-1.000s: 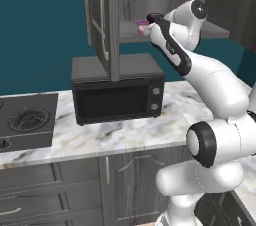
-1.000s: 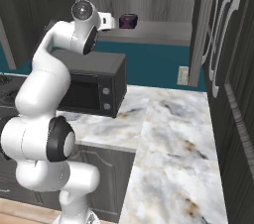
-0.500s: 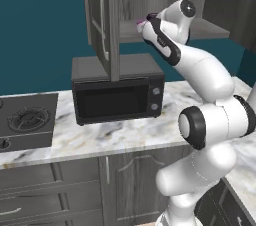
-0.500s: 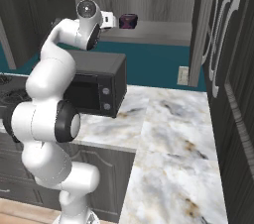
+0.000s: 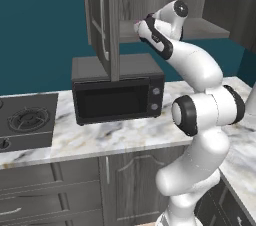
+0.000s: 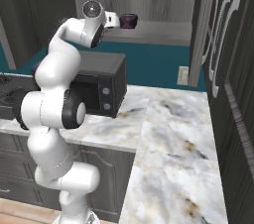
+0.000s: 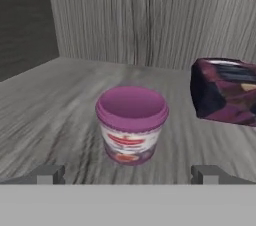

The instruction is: Pick the avocado and bread from the counter and place them on the plate. Then pick the jam from the cabinet and place it next to the plate. Lastly close the cabinet door.

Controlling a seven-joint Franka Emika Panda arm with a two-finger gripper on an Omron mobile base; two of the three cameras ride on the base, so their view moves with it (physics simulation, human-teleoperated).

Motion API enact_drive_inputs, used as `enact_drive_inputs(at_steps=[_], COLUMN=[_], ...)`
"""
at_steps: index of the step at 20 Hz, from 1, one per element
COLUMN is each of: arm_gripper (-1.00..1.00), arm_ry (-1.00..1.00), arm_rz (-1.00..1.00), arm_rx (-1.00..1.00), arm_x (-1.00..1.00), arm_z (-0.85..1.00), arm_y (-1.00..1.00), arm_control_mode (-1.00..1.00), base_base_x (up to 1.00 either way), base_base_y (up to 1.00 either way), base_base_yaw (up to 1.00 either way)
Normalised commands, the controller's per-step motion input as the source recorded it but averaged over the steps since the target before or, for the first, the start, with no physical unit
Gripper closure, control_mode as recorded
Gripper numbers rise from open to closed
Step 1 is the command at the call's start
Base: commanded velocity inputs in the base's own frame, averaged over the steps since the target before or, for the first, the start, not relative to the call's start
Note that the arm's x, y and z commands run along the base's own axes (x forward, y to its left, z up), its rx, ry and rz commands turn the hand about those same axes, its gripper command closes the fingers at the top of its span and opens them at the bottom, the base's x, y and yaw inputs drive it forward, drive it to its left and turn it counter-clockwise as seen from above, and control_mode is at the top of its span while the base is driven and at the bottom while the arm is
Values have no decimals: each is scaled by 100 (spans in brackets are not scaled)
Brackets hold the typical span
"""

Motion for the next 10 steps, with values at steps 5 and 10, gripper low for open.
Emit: enact_drive_inputs(at_steps=[5, 10], arm_gripper=[-100, -100], arm_ry=[0, 0], arm_rz=[0, 0], arm_rx=[0, 0], arm_x=[43, 44], arm_z=[-6, -2], arm_y=[0, 0], arm_control_mode=[-100, -100], base_base_x=[0, 0], base_base_y=[0, 0], base_base_yaw=[0, 0])
